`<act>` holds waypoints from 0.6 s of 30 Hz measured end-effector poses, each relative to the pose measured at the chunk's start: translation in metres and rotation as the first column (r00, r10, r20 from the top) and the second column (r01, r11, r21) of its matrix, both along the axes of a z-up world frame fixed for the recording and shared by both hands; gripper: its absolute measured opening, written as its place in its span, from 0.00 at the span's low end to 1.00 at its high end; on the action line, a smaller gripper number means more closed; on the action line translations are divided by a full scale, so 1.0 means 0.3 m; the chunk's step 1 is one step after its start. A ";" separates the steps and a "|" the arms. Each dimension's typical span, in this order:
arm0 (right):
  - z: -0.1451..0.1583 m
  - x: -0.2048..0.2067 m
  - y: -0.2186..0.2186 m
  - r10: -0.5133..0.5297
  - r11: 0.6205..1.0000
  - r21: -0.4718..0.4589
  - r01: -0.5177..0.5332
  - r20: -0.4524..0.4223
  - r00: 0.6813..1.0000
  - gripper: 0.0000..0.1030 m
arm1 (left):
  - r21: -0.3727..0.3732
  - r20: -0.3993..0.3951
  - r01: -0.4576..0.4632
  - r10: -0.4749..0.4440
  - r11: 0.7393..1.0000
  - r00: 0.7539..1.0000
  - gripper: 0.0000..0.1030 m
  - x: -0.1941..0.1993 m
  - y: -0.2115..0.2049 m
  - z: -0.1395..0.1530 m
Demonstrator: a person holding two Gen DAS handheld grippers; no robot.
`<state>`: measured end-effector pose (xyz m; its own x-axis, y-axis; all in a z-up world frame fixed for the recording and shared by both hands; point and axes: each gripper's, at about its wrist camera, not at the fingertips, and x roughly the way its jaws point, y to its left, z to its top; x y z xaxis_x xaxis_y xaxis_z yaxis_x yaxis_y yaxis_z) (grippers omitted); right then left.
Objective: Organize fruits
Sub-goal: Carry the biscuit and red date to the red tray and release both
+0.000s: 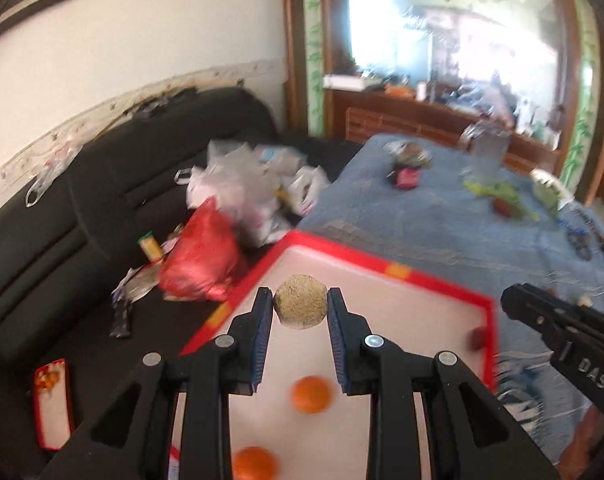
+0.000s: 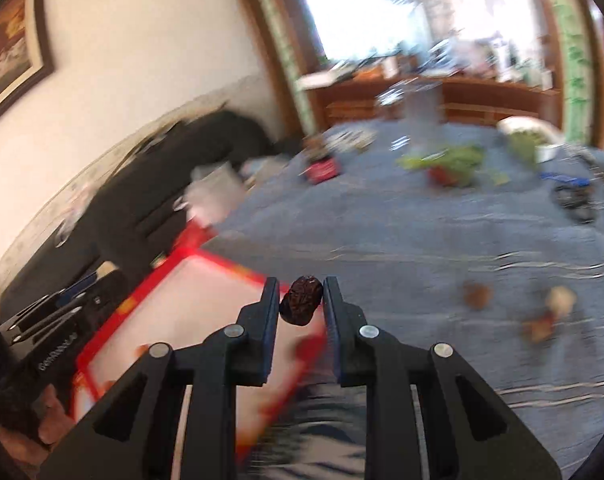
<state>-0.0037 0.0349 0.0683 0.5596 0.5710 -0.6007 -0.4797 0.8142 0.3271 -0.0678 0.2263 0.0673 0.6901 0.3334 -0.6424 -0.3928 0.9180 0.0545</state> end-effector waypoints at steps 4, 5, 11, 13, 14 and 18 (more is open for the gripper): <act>-0.023 -0.022 0.149 0.076 0.996 -0.032 -0.078 -0.055 0.996 0.24 | -0.052 -0.087 -0.004 0.000 0.999 0.996 0.26 -0.008 0.085 -0.084; -0.035 -0.023 0.176 0.089 0.995 -0.037 -0.092 -0.079 0.993 0.23 | -0.065 -0.101 -0.007 0.001 0.998 0.995 0.26 -0.014 0.100 -0.102; -0.116 -0.059 0.286 0.129 0.982 -0.116 -0.148 -0.151 0.980 0.24 | -0.110 -0.141 -0.032 0.017 0.993 0.990 0.26 -0.046 0.154 -0.174; -0.150 -0.069 0.310 0.136 0.978 -0.135 -0.161 -0.181 0.974 0.24 | -0.113 -0.146 -0.039 0.022 0.993 0.989 0.26 -0.041 0.169 -0.183; -0.157 -0.076 0.323 0.140 0.976 -0.141 -0.168 -0.189 0.972 0.24 | -0.112 -0.148 -0.042 0.025 0.993 0.989 0.26 -0.046 0.170 -0.184; -0.189 -0.091 0.358 0.144 0.967 -0.178 -0.181 -0.202 0.969 0.24 | -0.121 -0.162 -0.050 0.030 0.991 0.986 0.26 -0.041 0.180 -0.209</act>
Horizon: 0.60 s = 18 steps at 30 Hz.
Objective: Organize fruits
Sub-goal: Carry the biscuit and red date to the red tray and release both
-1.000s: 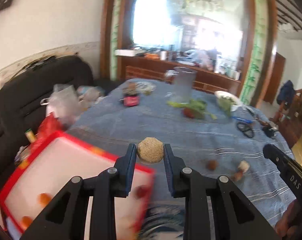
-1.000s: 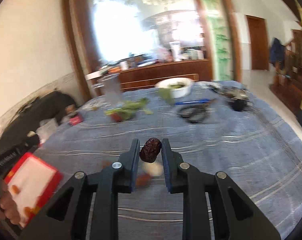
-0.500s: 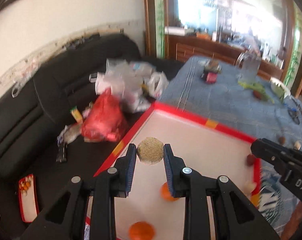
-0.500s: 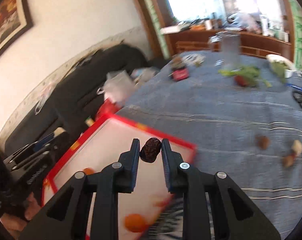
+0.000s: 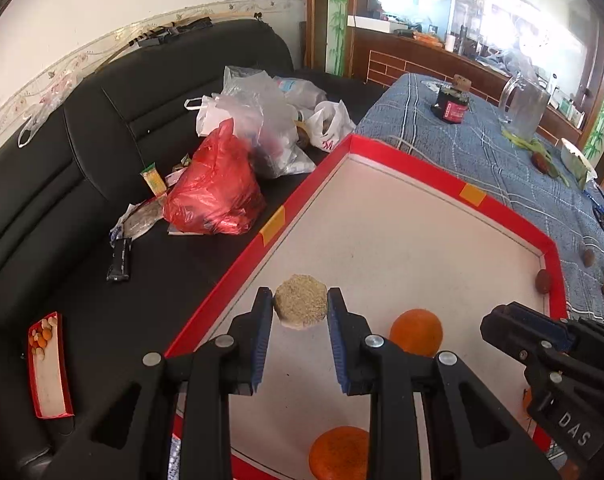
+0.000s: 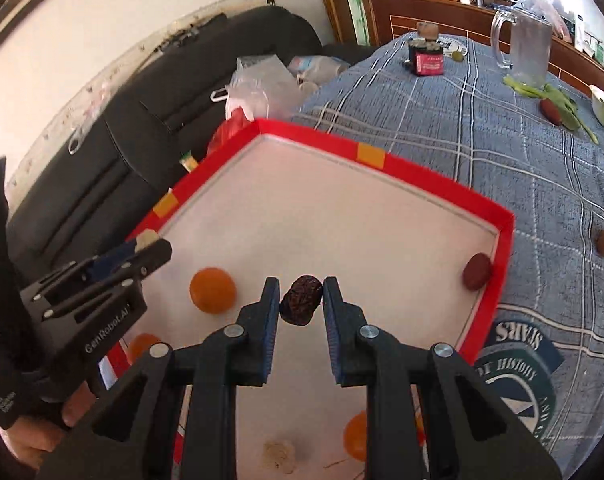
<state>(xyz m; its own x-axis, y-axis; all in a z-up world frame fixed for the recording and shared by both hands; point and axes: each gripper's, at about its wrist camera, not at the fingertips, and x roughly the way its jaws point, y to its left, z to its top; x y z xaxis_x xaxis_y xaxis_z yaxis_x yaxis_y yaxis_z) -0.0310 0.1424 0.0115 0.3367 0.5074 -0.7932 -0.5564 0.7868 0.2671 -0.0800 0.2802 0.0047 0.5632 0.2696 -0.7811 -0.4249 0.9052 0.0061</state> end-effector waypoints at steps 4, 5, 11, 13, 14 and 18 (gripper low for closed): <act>-0.012 -0.011 0.016 -0.002 0.999 -0.034 0.002 -0.001 1.000 0.24 | 0.001 -0.029 -0.001 0.001 1.000 1.000 0.26 0.012 -0.013 -0.025; -0.018 -0.011 0.017 -0.004 0.999 -0.046 0.004 -0.002 1.000 0.24 | 0.008 -0.035 -0.005 0.005 1.000 0.999 0.26 0.014 -0.017 -0.027; -0.048 -0.014 0.023 -0.010 0.996 -0.092 0.008 -0.012 1.000 0.24 | 0.060 -0.065 -0.020 0.023 0.998 0.998 0.48 0.013 -0.038 -0.018; -0.047 -0.018 0.026 0.000 0.994 -0.108 -0.001 -0.007 1.000 0.24 | 0.084 -0.051 -0.033 0.038 0.996 0.998 0.50 0.003 -0.048 0.004; -0.045 -0.019 0.026 0.005 0.993 -0.114 -0.006 -0.009 1.000 0.24 | 0.094 -0.044 -0.036 0.040 0.995 0.998 0.52 -0.002 -0.055 0.016; -0.006 -0.018 -0.018 0.016 0.998 -0.056 -0.017 -0.014 1.000 0.24 | 0.130 0.031 -0.054 0.051 0.990 0.998 0.64 -0.037 -0.103 0.106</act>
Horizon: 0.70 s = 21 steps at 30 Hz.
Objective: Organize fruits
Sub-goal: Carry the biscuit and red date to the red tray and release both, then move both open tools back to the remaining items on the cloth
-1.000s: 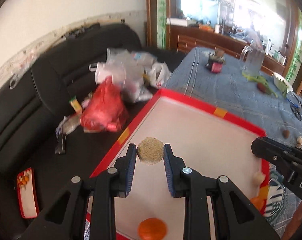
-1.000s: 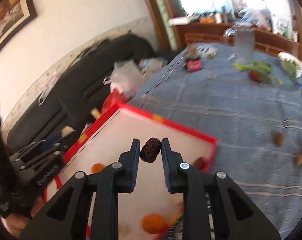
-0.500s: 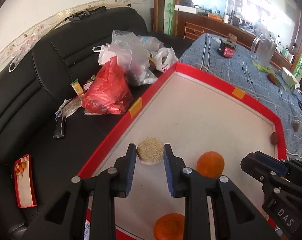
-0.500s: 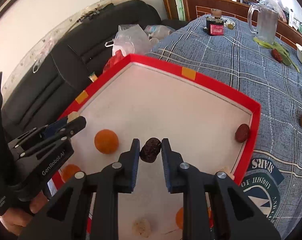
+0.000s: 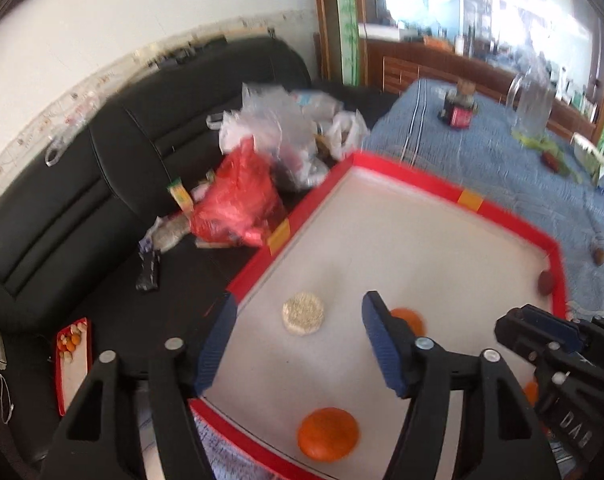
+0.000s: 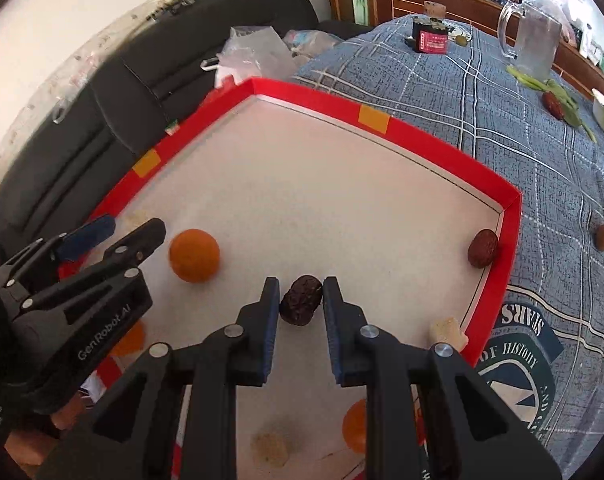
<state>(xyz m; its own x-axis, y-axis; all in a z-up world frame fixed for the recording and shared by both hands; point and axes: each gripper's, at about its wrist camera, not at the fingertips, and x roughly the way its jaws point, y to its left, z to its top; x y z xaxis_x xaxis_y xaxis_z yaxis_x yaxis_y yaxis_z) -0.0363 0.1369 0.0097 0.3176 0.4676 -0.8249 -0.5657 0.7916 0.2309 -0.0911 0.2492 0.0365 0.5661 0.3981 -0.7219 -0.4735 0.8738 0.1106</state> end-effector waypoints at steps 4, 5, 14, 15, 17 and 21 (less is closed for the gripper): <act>0.078 0.005 -0.112 -0.036 0.997 0.075 0.032 0.054 0.998 0.25 | 0.005 0.089 0.038 -0.038 0.999 0.995 0.77 -0.028 -0.100 0.083; 0.092 0.004 -0.142 -0.055 0.995 0.086 0.049 0.069 0.996 0.28 | 0.006 0.104 0.057 -0.057 0.998 0.993 0.77 -0.033 -0.133 0.096; 0.173 -0.020 -0.587 -0.308 0.948 0.122 0.294 0.116 0.944 0.47 | -0.022 0.100 0.363 -0.360 0.931 0.928 0.78 0.024 -0.574 0.114; 0.182 -0.035 -0.651 -0.338 0.938 0.123 0.323 0.127 0.933 0.47 | -0.027 0.091 0.395 -0.392 0.918 0.916 0.78 0.033 -0.624 0.118; 0.200 -0.060 -0.768 -0.392 0.918 0.123 0.377 0.142 0.909 0.47 | -0.031 0.084 0.463 -0.459 0.886 0.884 0.78 0.036 -0.735 0.137; 0.258 -0.112 -1.020 -0.521 0.853 0.140 0.503 0.169 0.836 0.47 | -0.002 0.113 0.570 -0.566 0.822 0.817 0.78 -0.016 -0.921 0.217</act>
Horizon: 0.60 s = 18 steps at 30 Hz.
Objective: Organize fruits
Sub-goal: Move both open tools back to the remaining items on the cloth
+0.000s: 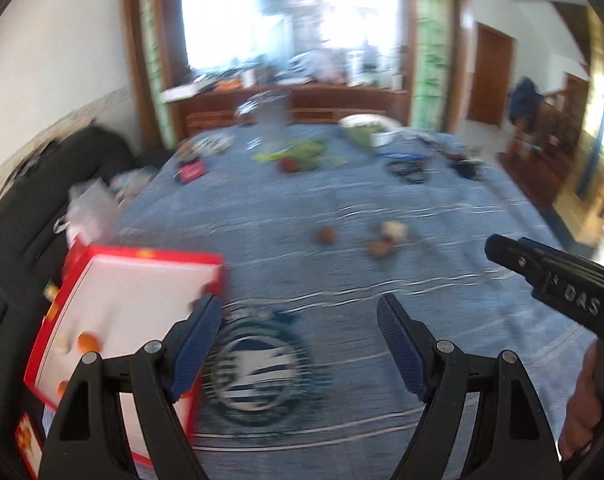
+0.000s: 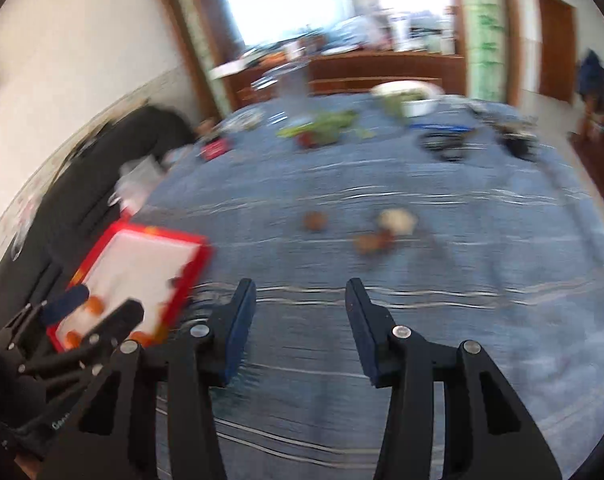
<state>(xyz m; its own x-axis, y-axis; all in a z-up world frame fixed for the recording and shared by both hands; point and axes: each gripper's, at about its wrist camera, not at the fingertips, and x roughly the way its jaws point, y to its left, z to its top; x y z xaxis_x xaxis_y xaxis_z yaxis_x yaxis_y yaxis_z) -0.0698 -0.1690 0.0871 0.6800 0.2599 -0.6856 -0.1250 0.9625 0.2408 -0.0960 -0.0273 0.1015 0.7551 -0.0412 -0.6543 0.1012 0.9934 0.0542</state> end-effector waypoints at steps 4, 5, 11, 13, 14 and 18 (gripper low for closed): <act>0.065 -0.065 -0.205 -0.108 0.994 0.035 0.107 0.035 0.994 0.48 | 0.011 0.068 0.090 -0.091 0.996 0.994 0.79 -0.058 -0.134 0.100; 0.080 -0.086 -0.252 -0.129 0.991 0.042 0.127 0.045 0.991 0.50 | 0.012 0.081 0.107 -0.107 0.994 0.991 0.81 -0.069 -0.157 0.121; 0.167 -0.197 -0.449 -0.246 0.969 0.056 0.241 0.116 0.962 0.57 | 0.019 0.145 0.213 -0.213 0.977 0.966 0.83 -0.109 -0.299 0.206; 0.186 -0.219 -0.496 -0.280 0.960 0.055 0.275 0.130 0.951 0.59 | 0.028 0.152 0.233 -0.234 0.972 0.960 0.83 -0.109 -0.327 0.210; 0.193 -0.227 -0.516 -0.294 0.956 0.055 0.290 0.136 0.946 0.60 | 0.031 0.152 0.240 -0.242 0.970 0.958 0.84 -0.104 -0.334 0.207; 0.200 -0.229 -0.573 -0.334 0.943 0.054 0.330 0.139 0.932 0.61 | 0.031 0.128 0.247 -0.249 0.968 0.960 0.84 -0.057 -0.357 0.178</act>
